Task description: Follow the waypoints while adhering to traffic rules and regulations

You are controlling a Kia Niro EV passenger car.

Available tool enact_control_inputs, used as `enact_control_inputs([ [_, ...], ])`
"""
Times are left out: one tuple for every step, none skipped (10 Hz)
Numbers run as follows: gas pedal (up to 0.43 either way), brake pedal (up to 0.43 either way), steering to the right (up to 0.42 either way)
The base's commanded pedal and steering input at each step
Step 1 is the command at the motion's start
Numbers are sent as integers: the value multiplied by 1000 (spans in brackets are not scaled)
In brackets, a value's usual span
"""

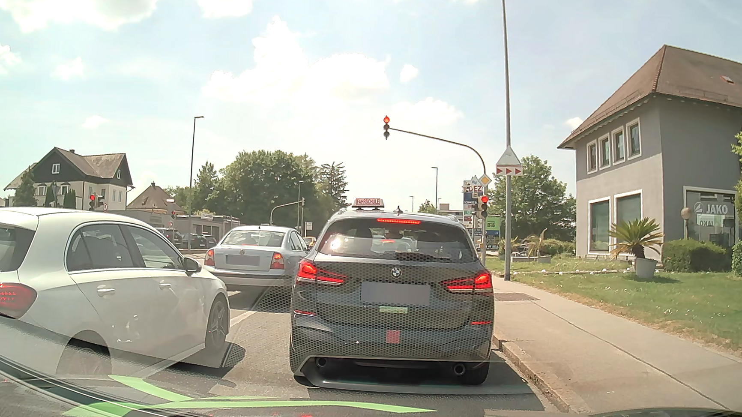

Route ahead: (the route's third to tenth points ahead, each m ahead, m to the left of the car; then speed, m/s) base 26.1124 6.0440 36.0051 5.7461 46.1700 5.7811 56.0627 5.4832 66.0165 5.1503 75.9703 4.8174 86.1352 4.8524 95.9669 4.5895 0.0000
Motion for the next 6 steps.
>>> enact_control_inputs([
  [0,232,0],
  [0,232,0],
  [0,232,0],
  [0,232,0],
  [0,232,0],
  [0,232,0],
])
